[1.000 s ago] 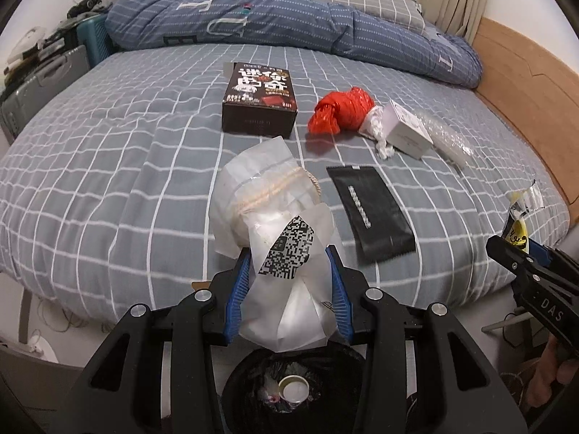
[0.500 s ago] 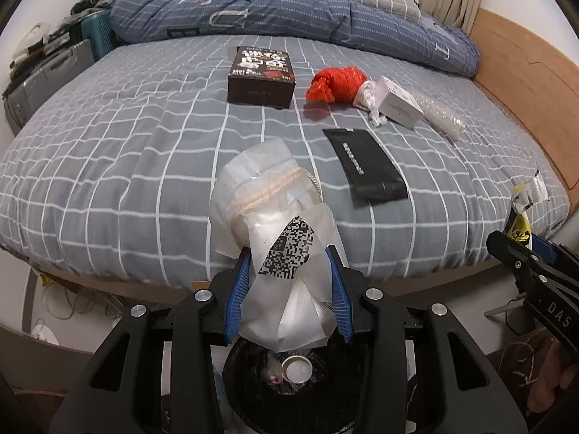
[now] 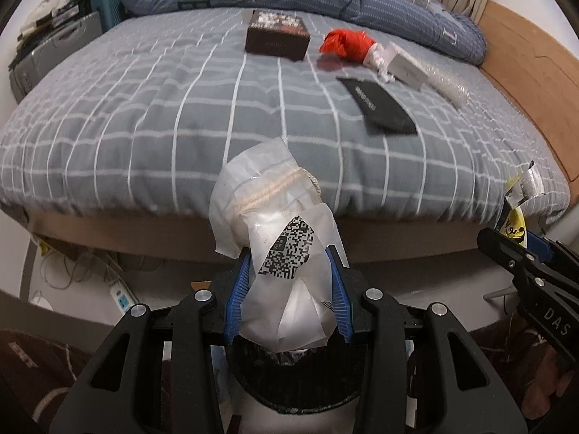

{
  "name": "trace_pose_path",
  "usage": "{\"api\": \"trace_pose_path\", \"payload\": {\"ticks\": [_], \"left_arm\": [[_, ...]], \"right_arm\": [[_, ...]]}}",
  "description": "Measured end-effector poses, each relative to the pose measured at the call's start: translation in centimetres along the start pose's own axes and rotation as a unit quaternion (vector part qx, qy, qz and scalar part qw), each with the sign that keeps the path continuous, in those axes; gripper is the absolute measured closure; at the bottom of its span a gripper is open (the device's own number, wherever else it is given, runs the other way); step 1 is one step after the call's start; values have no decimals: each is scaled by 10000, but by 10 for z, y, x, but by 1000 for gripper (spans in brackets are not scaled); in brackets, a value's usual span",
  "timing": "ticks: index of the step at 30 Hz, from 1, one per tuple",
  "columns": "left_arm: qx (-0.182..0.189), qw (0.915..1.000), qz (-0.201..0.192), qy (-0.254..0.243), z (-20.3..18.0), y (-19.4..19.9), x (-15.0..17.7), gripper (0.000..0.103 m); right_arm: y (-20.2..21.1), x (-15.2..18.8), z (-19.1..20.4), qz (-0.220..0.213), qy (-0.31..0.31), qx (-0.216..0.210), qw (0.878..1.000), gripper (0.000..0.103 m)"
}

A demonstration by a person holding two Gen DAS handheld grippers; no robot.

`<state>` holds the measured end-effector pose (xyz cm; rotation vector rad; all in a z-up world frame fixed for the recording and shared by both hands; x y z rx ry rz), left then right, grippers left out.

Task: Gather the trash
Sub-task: 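Carry the mesh bag and yellow wrapper with both grippers over the bin, then open the right gripper to drop the yellow wrapper into the bin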

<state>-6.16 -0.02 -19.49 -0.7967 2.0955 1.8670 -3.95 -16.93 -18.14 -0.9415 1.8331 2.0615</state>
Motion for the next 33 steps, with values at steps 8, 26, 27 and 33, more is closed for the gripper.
{"api": "trace_pose_path", "payload": {"ticks": [8, 26, 27, 33], "left_arm": [[-119, 9995, 302, -4, 19, -15, 31, 64], [-352, 9959, 834, 82, 57, -66, 54, 64], [-367, 9958, 838, 81, 60, -67, 55, 64], [-503, 9942, 915, 241, 82, -70, 62, 64]], "right_arm": [[-23, 27, 20, 389, 29, -136, 9991, 56], [-94, 66, 58, 1306, 212, -474, 9901, 56], [-97, 66, 62, 1329, 230, -497, 9896, 56], [-114, 65, 84, 1433, 413, -622, 9869, 49]]}}
Point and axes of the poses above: each gripper's, at about its wrist camera, not at the fingertips, and y roughly against the way its jaws point, z to its left, x to its underside, the point moved 8 cm from there along -y, roughly the way its jaws point, and after that the axes turned 8 degrees about y, right-handed, at the moved point
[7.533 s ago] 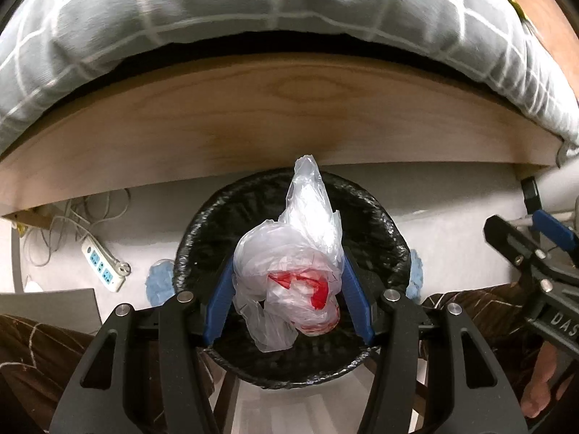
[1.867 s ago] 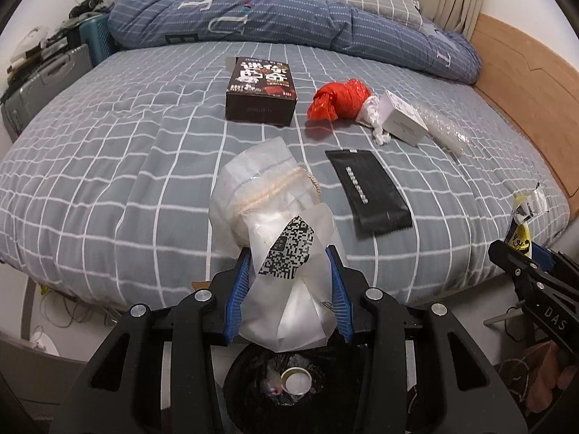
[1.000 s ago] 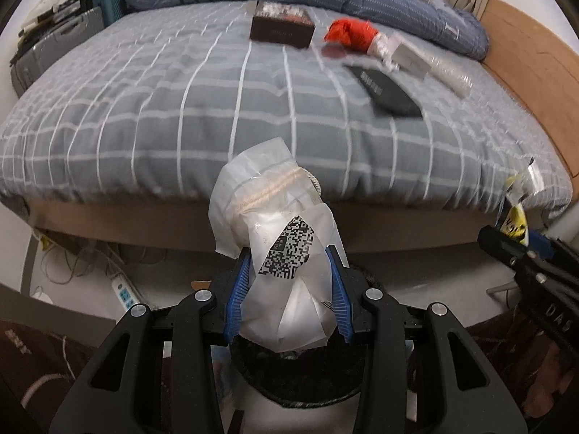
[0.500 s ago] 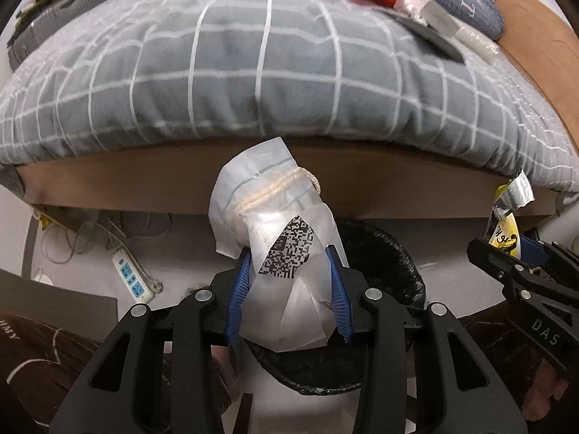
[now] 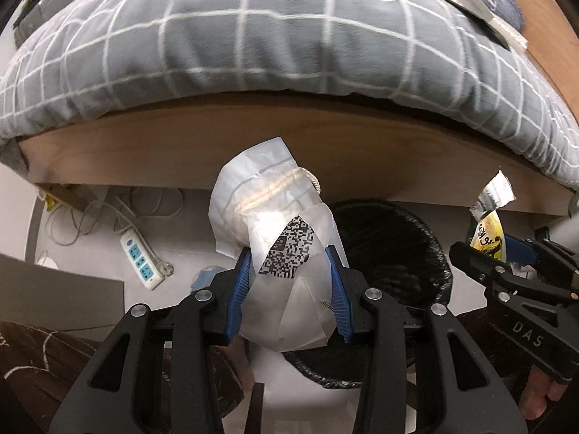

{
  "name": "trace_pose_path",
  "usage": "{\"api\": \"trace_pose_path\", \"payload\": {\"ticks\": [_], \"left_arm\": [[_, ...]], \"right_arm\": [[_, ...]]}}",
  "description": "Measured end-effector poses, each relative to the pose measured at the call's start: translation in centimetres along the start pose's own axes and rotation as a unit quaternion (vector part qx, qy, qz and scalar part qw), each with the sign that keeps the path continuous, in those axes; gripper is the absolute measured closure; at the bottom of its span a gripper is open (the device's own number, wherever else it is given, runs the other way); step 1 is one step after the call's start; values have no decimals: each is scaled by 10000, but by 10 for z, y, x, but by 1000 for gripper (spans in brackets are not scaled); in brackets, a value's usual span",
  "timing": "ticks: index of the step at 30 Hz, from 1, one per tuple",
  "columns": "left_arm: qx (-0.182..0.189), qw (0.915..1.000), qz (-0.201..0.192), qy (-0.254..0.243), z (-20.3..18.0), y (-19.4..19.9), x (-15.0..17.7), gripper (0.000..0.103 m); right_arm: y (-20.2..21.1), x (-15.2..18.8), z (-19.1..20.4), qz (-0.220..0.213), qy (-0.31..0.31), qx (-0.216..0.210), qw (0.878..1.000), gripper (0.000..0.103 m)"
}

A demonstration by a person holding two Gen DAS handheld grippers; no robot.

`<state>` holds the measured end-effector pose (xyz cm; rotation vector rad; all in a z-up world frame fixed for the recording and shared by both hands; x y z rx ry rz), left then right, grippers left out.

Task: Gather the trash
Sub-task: 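Open the right gripper to drop the yellow wrapper into the bin, then open the left gripper to drop the white mesh bag into the bin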

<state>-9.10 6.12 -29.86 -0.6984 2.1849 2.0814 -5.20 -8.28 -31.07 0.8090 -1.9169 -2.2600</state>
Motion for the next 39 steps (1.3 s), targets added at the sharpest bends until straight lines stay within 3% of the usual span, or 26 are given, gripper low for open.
{"api": "trace_pose_path", "payload": {"ticks": [11, 20, 28, 35, 39], "left_arm": [[-45, 9999, 75, 62, 7, -5, 2, 64], [112, 9998, 115, -102, -14, -9, 1, 64], [345, 9984, 238, -382, -58, -19, 8, 64], [387, 9964, 301, -687, -89, -27, 17, 63], [329, 9957, 291, -811, -97, -30, 20, 58]], "right_arm": [[-1, -3, 4, -113, 28, -33, 9999, 25], [23, 2, -42, -372, -245, 397, 9982, 9], [36, 21, -94, -463, -596, 713, 9946, 8], [41, 29, -119, -464, -786, 1004, 9907, 8], [41, 29, -123, -476, -810, 1089, 9896, 8]]}}
Point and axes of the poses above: each gripper's, at about its wrist camera, not at the fingertips, and y roughly against the way its jaws point, z to its left, x to its underside, the point moved 8 cm from there along -y, roughly the way its jaws point, and after that the axes turned 8 degrees about y, right-handed, at the moved point
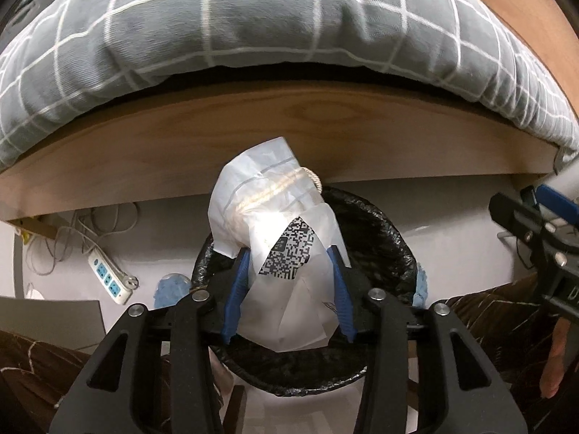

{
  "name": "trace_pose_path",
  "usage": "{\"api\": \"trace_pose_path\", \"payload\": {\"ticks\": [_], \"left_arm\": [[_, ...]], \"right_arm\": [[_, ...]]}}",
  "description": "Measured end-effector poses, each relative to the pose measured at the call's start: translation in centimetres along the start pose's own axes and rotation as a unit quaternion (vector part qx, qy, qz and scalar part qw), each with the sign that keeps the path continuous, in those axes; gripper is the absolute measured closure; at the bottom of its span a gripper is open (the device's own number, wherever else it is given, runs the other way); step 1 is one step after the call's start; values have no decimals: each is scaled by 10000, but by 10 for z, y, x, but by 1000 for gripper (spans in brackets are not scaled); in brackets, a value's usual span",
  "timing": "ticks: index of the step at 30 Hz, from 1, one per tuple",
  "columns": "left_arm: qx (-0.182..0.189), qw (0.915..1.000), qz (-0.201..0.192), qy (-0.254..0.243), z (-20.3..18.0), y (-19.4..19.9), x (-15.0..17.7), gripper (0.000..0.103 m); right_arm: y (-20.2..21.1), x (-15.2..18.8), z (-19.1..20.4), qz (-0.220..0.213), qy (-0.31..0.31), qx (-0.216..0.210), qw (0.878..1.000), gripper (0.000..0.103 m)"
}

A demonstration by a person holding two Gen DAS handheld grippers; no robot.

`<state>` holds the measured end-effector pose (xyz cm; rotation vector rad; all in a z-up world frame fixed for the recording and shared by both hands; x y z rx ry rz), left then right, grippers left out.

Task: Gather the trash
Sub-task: 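Open the left gripper to drop the white mesh bag into the bin, then move both grippers back over the trash on the bed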

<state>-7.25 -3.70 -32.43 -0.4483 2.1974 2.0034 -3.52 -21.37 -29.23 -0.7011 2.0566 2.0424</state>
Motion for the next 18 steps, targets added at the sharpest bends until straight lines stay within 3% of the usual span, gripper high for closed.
{"api": "trace_pose_path", "payload": {"ticks": [9, 18], "left_arm": [[-254, 9991, -321, 67, 10, 9, -8, 19], [-418, 9953, -867, 103, 13, 44, -27, 6]], "right_arm": [[12, -11, 2, -244, 21, 144, 9996, 8], [49, -30, -1, -857, -68, 130, 9962, 8]]}}
Point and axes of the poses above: each gripper's, at about its wrist camera, not at the fingertips, and y roughly against the way its jaws point, z to its left, x to its underside, the point moved 8 cm from there along -y, roughly the way its jaws point, and after that the axes turned 8 degrees about y, right-handed, at the moved point
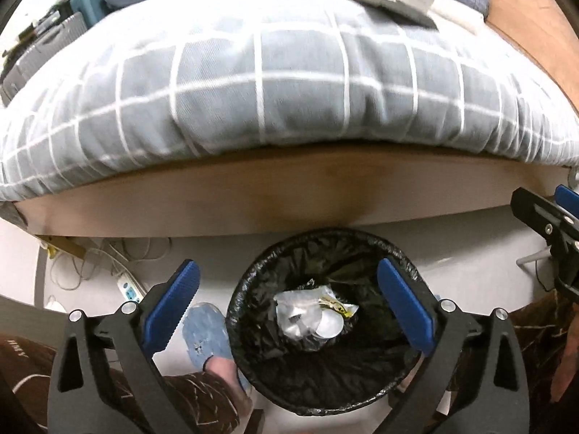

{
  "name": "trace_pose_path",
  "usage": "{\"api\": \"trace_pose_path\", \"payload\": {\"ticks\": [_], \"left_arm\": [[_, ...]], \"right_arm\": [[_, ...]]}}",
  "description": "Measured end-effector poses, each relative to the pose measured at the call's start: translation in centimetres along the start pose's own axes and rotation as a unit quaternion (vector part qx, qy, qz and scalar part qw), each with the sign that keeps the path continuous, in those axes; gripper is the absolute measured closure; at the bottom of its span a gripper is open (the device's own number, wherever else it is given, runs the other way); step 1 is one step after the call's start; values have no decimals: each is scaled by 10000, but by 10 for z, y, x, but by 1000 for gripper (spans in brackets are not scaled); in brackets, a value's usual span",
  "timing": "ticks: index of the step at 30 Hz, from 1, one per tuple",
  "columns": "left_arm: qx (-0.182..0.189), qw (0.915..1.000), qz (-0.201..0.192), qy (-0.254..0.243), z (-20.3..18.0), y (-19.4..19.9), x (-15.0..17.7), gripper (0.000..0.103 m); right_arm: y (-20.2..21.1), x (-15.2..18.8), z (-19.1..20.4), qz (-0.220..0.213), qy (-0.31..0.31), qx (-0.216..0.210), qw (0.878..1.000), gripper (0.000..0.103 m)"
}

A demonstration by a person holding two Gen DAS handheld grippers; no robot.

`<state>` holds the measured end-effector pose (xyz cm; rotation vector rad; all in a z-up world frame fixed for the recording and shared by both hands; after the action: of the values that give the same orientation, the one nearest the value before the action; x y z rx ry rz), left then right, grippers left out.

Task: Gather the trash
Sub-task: 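Move both grippers back over the trash on the bed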

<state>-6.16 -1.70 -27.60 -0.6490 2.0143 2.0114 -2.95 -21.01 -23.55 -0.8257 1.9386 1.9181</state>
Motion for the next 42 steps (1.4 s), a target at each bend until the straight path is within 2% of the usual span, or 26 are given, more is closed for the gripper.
{"api": "trace_pose_path", "payload": {"ticks": [10, 19, 27, 35, 42], "left_arm": [[333, 9975, -595, 163, -8, 51, -40, 6], [460, 9950, -869, 167, -22, 71, -78, 6], [565, 9941, -920, 77, -42, 70, -105, 6], [467, 9941, -963, 151, -52, 59, -138, 6], [382, 9947, -955, 61, -67, 37, -170, 6]], "right_arm": [[38, -34, -11, -714, 41, 135, 9973, 8], [44, -64, -35, -1055, -24, 383, 9937, 8], [35, -91, -62, -1168, -209, 479, 9918, 8], [17, -128, -89, -1304, -242, 679, 9888, 8], [-3, -151, -106, -1302, -359, 613, 9889, 8]]}}
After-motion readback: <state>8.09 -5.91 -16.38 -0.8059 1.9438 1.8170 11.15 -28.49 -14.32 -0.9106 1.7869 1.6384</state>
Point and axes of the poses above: each gripper's, at about its wrist camera, not at the fingertips, and y roughly against the way its jaws point, z to its left, x to its underside, the point moved 8 cm from there along -y, roughly the way its jaws point, and after that the axes turned 8 degrees about y, right-handed, at the moved point
